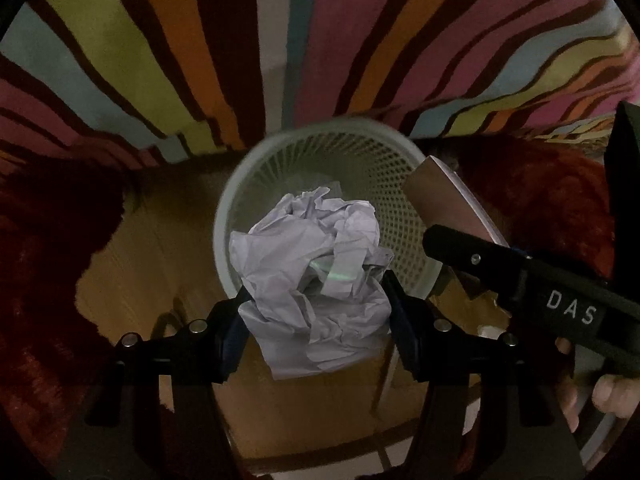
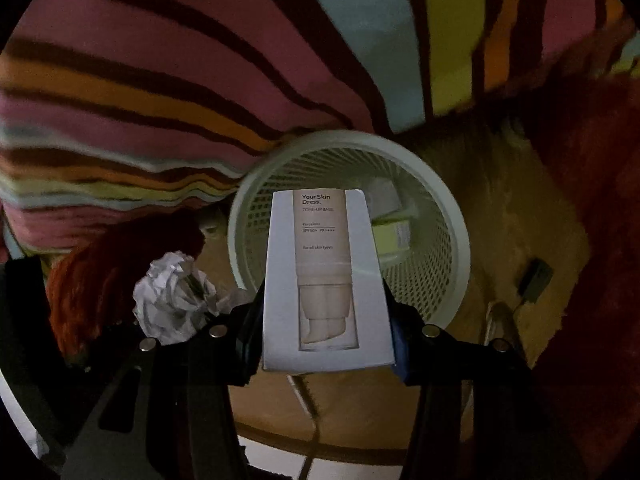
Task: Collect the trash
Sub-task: 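Carry paper and white box over the wastebasket and open both tools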
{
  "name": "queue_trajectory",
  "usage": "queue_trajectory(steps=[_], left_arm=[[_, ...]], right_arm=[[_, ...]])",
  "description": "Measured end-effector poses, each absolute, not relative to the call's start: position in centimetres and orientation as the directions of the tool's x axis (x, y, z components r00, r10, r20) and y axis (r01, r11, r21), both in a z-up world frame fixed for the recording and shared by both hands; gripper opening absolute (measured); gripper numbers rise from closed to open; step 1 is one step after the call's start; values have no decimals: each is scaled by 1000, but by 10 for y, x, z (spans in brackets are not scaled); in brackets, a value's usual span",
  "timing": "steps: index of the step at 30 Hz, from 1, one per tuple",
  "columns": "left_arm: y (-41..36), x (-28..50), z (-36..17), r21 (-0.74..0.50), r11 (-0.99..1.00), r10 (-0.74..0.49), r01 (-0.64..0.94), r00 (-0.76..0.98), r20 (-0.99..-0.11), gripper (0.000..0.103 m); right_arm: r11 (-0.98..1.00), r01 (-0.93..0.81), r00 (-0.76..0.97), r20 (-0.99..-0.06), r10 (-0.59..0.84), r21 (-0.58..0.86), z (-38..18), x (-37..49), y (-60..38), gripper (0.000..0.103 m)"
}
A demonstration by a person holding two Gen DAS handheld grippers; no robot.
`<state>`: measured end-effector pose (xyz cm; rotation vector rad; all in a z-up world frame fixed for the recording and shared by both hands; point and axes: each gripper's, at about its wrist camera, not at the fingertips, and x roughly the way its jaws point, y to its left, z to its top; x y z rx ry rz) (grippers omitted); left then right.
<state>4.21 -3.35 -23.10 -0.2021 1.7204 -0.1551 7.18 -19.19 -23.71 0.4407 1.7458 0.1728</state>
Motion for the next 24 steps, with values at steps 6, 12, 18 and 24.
queue_trajectory(steps=[6,12,18,24], left_arm=[[-37,43,-255,-224,971,-238,-84,-219,-946,60],[-37,41,-267,-223,971,-237,-84,-248,-939,60],[-42,41,-277,-217,972,-234,-90,-291,-928,73],[-41,40,-284,-163,981,-187,-104,-303,-935,88]], right_arm=[[902,270,-211,-893,398,338,-262,72,-197,48],[900,289,-238,-886,398,327,-270,70,-196,48],[903,286,-257,-882,394,320,-274,70,-194,51],[893,344,-262,-884,388,290,-282,67,-203,92]])
